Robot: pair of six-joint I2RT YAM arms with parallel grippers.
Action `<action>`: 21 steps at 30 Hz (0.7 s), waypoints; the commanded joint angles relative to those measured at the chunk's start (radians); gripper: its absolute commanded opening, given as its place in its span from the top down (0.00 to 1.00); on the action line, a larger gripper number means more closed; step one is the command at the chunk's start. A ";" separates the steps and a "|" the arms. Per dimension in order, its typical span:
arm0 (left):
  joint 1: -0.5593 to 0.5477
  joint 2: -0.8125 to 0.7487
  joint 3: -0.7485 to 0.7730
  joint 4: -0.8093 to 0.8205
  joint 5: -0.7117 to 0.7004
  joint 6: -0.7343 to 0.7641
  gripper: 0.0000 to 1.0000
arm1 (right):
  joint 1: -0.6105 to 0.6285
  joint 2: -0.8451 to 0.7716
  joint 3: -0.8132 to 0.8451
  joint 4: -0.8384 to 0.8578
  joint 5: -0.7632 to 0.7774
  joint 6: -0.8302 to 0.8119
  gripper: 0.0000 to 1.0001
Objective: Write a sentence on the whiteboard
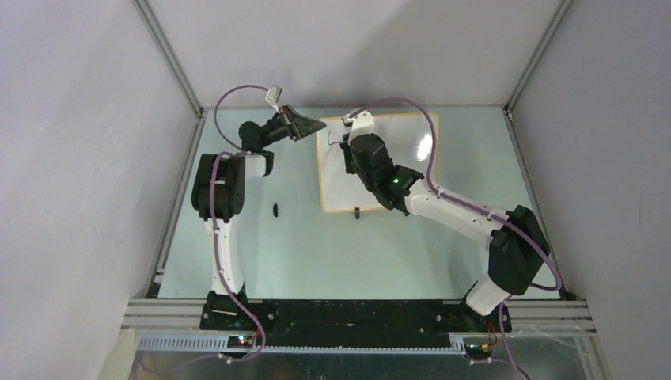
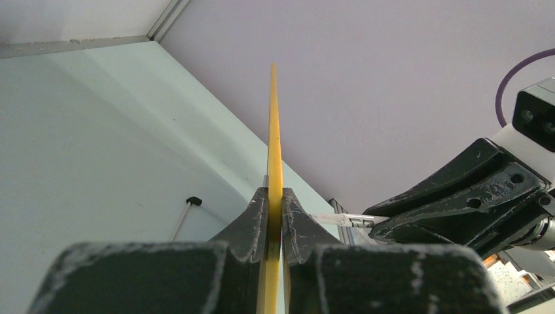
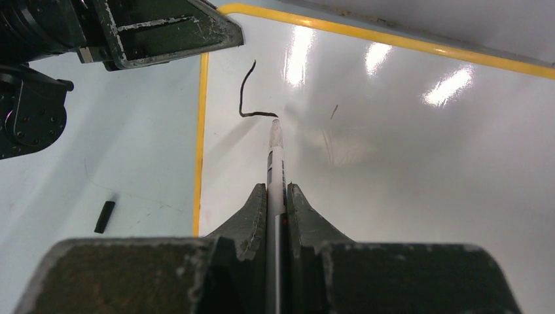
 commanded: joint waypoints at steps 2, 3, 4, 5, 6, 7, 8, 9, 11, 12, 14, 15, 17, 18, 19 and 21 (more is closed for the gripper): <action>0.007 -0.009 0.019 0.076 -0.009 -0.027 1.00 | -0.007 -0.035 -0.004 0.067 -0.010 -0.031 1.00; 0.008 -0.009 0.019 0.076 -0.009 -0.026 1.00 | -0.009 -0.034 -0.003 0.071 -0.013 -0.033 1.00; 0.007 -0.008 0.020 0.075 -0.009 -0.027 1.00 | -0.011 -0.033 -0.004 0.077 -0.013 -0.037 1.00; 0.008 -0.008 0.021 0.075 -0.007 -0.028 1.00 | -0.013 -0.031 -0.004 0.081 -0.012 -0.039 1.00; 0.008 -0.006 0.023 0.075 -0.007 -0.028 1.00 | -0.014 -0.030 -0.003 0.086 -0.011 -0.040 1.00; 0.008 -0.005 0.025 0.075 -0.007 -0.029 1.00 | -0.017 -0.028 -0.004 0.089 -0.010 -0.042 1.00; 0.007 -0.004 0.026 0.076 -0.007 -0.030 1.00 | -0.018 -0.025 -0.004 0.091 -0.008 -0.043 1.00; 0.007 -0.004 0.026 0.075 -0.006 -0.031 1.00 | -0.022 -0.024 -0.003 0.093 -0.007 -0.043 1.00; 0.007 -0.003 0.028 0.075 -0.005 -0.031 1.00 | -0.027 -0.023 -0.004 0.095 -0.007 -0.045 1.00; 0.008 -0.002 0.028 0.076 -0.005 -0.030 1.00 | -0.029 -0.021 -0.004 0.095 -0.007 -0.045 1.00; 0.008 -0.002 0.029 0.074 -0.007 -0.032 1.00 | -0.035 -0.020 -0.004 0.097 -0.005 -0.044 1.00; 0.007 -0.002 0.031 0.074 -0.007 -0.032 1.00 | -0.037 -0.017 -0.004 0.098 -0.003 -0.046 1.00; 0.007 -0.001 0.030 0.074 -0.007 -0.033 1.00 | -0.039 -0.009 -0.004 0.101 0.004 -0.047 1.00; 0.007 -0.001 0.030 0.074 -0.008 -0.033 1.00 | -0.040 -0.003 -0.004 0.103 0.007 -0.048 1.00; 0.007 -0.001 0.029 0.073 -0.008 -0.032 1.00 | -0.039 0.000 -0.004 0.105 0.012 -0.050 1.00; 0.006 -0.001 0.029 0.074 -0.007 -0.033 1.00 | -0.039 0.005 -0.004 0.108 0.017 -0.053 1.00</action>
